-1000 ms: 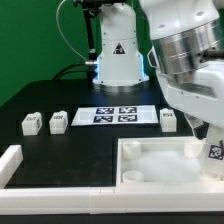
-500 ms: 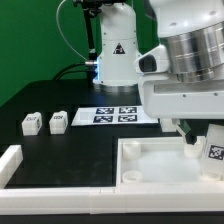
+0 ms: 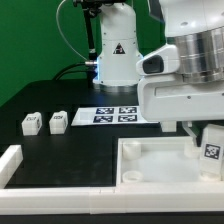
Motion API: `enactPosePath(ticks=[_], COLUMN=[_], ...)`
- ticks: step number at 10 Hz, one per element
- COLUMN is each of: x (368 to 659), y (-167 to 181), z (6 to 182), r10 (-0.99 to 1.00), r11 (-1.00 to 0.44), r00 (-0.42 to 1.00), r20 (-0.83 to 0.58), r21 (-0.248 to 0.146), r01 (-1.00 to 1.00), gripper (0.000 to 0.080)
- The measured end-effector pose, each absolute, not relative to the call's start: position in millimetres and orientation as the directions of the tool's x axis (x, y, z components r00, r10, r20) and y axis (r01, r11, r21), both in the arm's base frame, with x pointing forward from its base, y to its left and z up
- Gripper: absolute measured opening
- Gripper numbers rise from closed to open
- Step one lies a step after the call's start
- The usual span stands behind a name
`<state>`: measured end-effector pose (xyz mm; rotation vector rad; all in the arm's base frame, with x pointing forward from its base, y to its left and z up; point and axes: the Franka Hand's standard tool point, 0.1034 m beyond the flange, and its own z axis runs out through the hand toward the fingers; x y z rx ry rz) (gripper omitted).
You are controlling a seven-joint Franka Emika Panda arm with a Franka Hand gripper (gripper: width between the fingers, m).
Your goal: Assemble one leg
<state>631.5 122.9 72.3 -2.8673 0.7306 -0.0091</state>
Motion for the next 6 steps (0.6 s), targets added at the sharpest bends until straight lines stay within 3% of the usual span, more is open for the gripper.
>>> enactPosePath(ticks=[3, 6], x=[631.4, 636.6], y=[121.8, 118.8], z=[71.6, 70.0], r10=[-0.743, -0.955], r11=[-0.642, -0.142], r00=[0.66, 0.173], r20=[-0.108, -0.243], r21=[-0.164, -0.14], r01=[-0.749, -0.98], gripper=[0.0297, 0.0296])
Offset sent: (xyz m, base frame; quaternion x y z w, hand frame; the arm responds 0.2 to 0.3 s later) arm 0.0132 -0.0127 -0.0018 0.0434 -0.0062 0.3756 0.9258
